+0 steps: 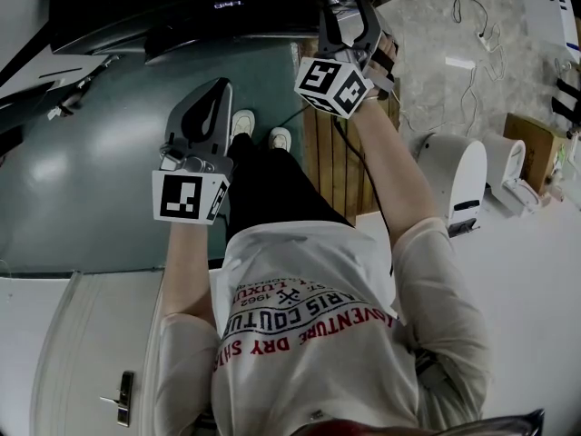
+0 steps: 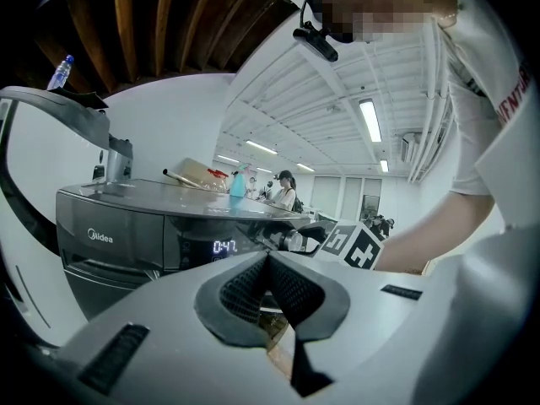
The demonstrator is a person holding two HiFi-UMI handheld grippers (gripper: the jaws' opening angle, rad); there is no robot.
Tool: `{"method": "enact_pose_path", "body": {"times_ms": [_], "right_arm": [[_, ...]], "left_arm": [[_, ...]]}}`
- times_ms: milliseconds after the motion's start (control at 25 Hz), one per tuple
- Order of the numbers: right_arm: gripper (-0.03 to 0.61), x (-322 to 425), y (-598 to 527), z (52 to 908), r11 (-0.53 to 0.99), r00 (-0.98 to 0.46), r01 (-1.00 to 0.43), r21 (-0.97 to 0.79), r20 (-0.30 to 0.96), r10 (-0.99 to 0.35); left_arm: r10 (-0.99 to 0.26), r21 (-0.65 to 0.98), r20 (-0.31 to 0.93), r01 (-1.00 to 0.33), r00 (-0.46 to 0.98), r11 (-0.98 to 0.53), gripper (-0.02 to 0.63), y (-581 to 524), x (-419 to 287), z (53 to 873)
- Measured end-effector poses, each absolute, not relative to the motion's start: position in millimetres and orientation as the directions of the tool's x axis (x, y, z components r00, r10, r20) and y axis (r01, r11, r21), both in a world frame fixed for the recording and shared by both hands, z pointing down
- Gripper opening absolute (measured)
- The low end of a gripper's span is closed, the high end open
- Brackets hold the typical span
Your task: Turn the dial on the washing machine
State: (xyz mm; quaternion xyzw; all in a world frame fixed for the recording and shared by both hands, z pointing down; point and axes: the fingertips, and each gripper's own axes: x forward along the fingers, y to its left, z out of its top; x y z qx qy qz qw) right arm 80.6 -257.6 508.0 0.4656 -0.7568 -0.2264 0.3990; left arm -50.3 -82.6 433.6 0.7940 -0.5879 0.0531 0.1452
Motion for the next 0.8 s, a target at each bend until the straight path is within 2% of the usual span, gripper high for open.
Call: {"method": "enact_pose_path", "body": {"times_ms": [360, 800], "right_arm": [[0.29, 83.2, -259.9, 505.7, 0.479, -0.266, -0.756, 0.447, 0.459, -0.848], [0.288, 84.8, -259.4, 506.2, 0.471, -0.288, -0.823, 0.317, 0.482, -0.828]], "left_arm": [[-0.921, 0.172, 0.255, -0.951, 0.293, -0.255, 0.015, -81.7, -54.8, 433.1], [-0.92, 0.168, 0.255, -0.95, 0.298, -0.261, 0.015, -82.9, -56.8, 431.9]]}}
